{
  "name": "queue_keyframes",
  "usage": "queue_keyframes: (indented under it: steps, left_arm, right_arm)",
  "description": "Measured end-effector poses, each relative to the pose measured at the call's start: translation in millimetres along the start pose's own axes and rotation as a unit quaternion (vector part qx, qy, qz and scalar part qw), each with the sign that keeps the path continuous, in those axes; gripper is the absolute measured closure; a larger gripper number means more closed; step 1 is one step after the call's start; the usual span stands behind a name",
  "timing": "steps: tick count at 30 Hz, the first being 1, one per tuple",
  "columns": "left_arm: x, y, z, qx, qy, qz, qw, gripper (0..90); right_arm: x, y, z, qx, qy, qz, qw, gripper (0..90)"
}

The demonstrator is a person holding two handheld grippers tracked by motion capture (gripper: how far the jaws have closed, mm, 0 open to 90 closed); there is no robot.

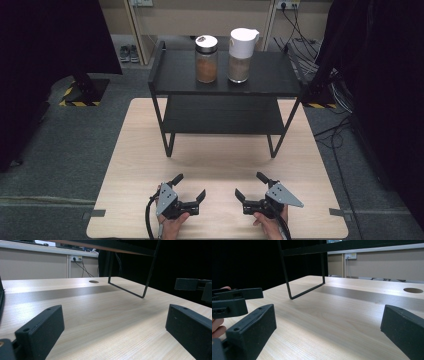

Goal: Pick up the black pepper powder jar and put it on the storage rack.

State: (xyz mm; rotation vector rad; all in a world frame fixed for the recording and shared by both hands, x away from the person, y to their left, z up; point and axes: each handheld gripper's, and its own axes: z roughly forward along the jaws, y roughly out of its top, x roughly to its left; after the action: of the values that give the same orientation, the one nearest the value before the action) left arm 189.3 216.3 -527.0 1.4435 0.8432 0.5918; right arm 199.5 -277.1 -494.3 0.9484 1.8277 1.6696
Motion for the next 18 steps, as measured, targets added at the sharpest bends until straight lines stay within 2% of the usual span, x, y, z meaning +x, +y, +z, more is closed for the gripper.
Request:
queue_keyframes:
  steps: [18]
  left_arm:
    - [0.1,-0.4,-0.2,-0.001,0.000,0.000,1.0000,1.1]
  right_arm:
    - [-1.0,-0.2,-0.4,-0.001,0.000,0.002,1.0000,0.4]
